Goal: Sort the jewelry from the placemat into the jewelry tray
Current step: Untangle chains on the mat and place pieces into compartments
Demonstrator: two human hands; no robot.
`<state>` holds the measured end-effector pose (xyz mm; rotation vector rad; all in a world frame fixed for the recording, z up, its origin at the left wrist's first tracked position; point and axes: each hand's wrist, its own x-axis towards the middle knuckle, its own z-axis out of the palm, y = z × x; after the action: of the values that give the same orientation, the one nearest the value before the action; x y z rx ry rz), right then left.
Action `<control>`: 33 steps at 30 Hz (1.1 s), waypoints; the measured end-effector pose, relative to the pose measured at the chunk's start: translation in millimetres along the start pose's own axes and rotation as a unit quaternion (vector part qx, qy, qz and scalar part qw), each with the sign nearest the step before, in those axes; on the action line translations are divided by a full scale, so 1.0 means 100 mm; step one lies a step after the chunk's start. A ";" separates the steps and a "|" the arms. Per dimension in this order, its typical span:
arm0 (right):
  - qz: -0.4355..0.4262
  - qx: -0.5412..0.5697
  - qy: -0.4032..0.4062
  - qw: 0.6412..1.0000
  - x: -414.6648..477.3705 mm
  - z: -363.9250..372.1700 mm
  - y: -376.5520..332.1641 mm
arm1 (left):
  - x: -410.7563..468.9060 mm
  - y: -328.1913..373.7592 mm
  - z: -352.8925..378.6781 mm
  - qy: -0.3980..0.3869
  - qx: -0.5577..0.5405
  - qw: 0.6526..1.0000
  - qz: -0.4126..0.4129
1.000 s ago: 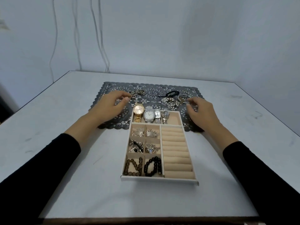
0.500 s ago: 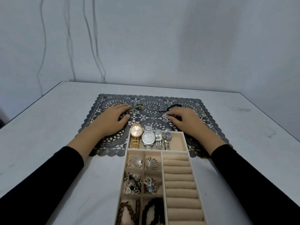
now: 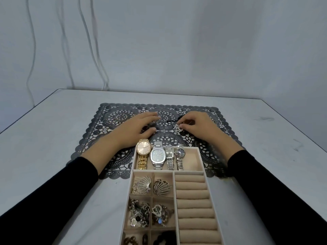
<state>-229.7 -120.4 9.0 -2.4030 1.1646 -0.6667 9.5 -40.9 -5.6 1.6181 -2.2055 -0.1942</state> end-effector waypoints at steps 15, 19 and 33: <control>0.030 -0.004 -0.023 0.999 -0.01 -0.23 0.14 | 0.37 0.16 0.14 -0.027 0.009 0.989 0.148; 0.031 0.001 -0.031 0.999 -0.01 -0.25 0.17 | 0.36 0.13 0.12 -0.003 -0.001 0.989 0.149; 0.006 0.022 -0.068 0.997 -0.03 -0.23 0.12 | 0.33 0.09 0.11 0.009 -0.006 0.990 0.141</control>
<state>-251.4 -128.3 20.9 -2.3615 1.0966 -0.5115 -10.6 -70.3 -4.9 1.2774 -2.3822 -0.1113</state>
